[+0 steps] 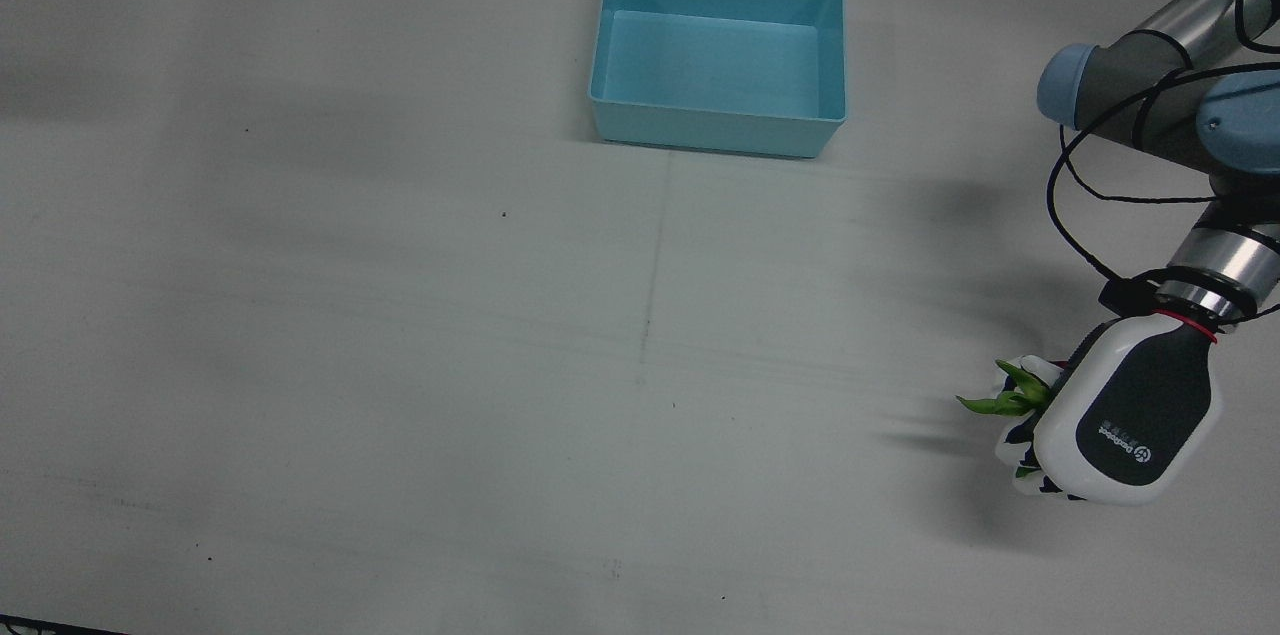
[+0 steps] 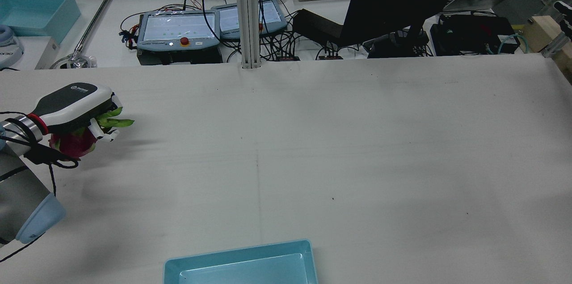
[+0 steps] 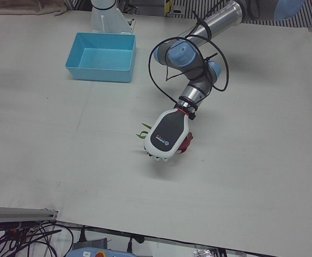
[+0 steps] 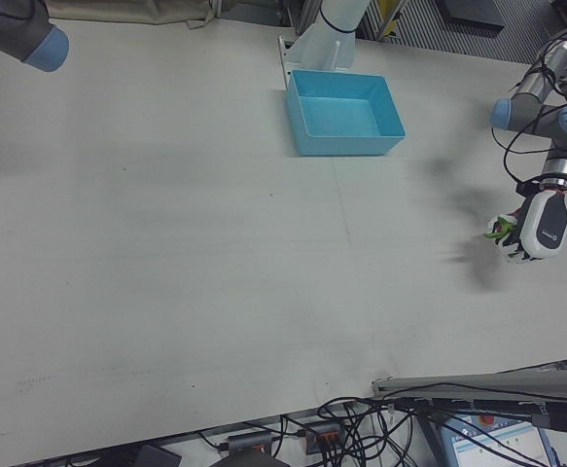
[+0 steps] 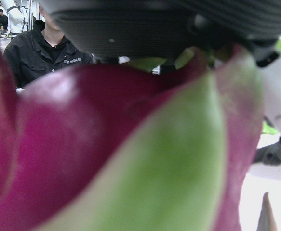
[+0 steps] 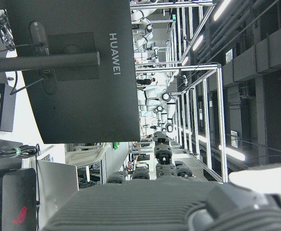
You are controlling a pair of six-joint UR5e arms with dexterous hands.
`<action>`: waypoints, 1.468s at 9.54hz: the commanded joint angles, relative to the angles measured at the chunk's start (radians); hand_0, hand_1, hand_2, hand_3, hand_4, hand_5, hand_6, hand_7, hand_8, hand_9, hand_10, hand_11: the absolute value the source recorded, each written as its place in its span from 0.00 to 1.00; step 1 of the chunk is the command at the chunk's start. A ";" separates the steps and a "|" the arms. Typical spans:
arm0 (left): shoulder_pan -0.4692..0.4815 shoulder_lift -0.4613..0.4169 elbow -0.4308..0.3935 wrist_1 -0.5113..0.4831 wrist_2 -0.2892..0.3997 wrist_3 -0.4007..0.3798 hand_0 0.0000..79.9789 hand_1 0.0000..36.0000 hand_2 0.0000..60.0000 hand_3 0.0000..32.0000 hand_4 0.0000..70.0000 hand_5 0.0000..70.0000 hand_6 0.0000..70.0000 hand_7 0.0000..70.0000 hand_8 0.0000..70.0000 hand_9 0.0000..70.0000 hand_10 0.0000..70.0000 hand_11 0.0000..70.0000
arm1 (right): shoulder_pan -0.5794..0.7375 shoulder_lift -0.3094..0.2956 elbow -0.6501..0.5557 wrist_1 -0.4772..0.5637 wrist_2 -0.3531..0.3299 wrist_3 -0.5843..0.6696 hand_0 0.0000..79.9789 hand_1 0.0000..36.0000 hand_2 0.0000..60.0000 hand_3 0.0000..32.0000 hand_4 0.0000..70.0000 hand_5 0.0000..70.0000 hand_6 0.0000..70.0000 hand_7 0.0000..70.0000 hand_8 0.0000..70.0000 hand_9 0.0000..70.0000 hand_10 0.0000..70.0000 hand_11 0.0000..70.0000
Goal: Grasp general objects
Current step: 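Lift the dragon fruit off the table with the left hand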
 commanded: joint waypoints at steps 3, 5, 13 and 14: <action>-0.132 -0.043 -0.014 -0.157 0.172 -0.369 0.53 0.00 0.79 0.00 1.00 1.00 1.00 1.00 1.00 1.00 1.00 1.00 | 0.000 0.000 0.001 0.000 0.000 0.000 0.00 0.00 0.00 0.00 0.00 0.00 0.00 0.00 0.00 0.00 0.00 0.00; -0.197 -0.040 -0.014 -0.284 0.265 -0.540 0.54 0.00 0.81 0.00 1.00 1.00 1.00 1.00 1.00 1.00 1.00 1.00 | 0.000 0.000 0.000 0.000 0.000 0.000 0.00 0.00 0.00 0.00 0.00 0.00 0.00 0.00 0.00 0.00 0.00 0.00; -0.049 -0.032 -0.132 -0.365 0.390 -0.843 0.60 0.00 1.00 0.00 1.00 1.00 1.00 1.00 1.00 1.00 1.00 1.00 | 0.000 0.000 0.001 0.000 0.000 0.000 0.00 0.00 0.00 0.00 0.00 0.00 0.00 0.00 0.00 0.00 0.00 0.00; 0.005 -0.038 -0.151 -0.347 0.390 -0.844 0.61 0.01 1.00 0.00 1.00 1.00 1.00 1.00 1.00 1.00 1.00 1.00 | 0.000 0.000 0.000 0.000 0.000 0.000 0.00 0.00 0.00 0.00 0.00 0.00 0.00 0.00 0.00 0.00 0.00 0.00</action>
